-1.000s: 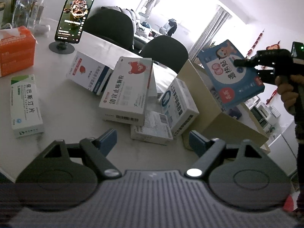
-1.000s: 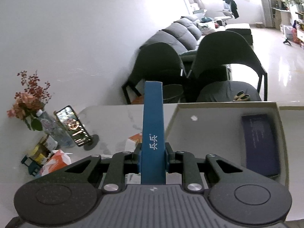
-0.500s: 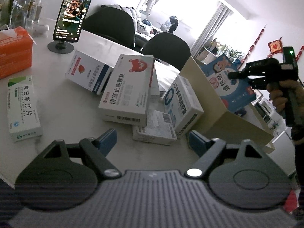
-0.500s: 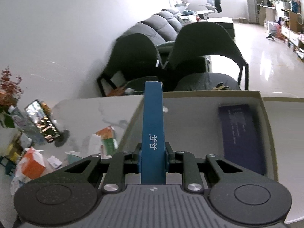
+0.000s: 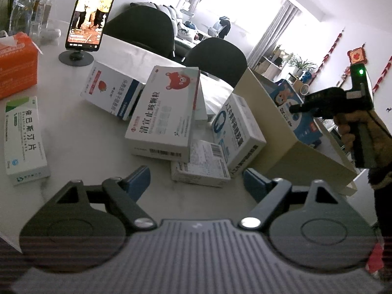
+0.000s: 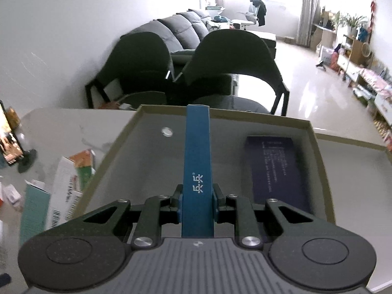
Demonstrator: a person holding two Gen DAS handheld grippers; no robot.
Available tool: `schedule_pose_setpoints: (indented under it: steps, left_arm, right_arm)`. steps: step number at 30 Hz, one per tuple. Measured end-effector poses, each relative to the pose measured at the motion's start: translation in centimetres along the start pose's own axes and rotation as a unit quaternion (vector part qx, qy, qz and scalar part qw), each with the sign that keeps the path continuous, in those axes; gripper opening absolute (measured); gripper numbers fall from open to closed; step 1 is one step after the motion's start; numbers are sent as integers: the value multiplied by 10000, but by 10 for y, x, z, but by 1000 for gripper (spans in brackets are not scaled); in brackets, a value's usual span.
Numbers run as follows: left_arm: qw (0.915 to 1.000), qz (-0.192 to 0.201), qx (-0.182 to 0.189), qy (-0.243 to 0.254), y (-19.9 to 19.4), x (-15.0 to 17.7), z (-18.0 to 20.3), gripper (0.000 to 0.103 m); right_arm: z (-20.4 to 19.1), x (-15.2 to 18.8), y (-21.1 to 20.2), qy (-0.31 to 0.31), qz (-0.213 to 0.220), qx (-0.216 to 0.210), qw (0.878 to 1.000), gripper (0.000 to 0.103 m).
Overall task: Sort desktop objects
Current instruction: 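Lower the fever patch box into the cardboard box and open the right gripper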
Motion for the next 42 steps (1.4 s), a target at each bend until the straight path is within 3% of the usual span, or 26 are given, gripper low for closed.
schedule_pose_setpoints:
  steps: [16,34,37,42]
  left_arm:
    - [10000,-36,31,76,3,-1,6,84]
    - [10000,-39,-16,25,4,-2,1,85]
    - [10000,-41,-39,30,4,-2,0,85]
    - [9999,-6,-115,119,8,-7,-1,86]
  right_arm:
    - [23,10,17,-55,111,964,9953,24]
    - [13,8,18,-644,289,1367,9881,31]
    - [13,8,17,-632,327,1315,9888,36]
    - [12,7,8,-511,416,1090,9919,52]
Point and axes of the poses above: each gripper's, at about its wrist camera, not at the fingertips, and y roughly the way its jaws point, z to its right, x to its underside, the point moved 6 cm from there along y, roughly the way its jaws point, and after that the axes turned 2 degrees about -y, right-handed, at the moved point
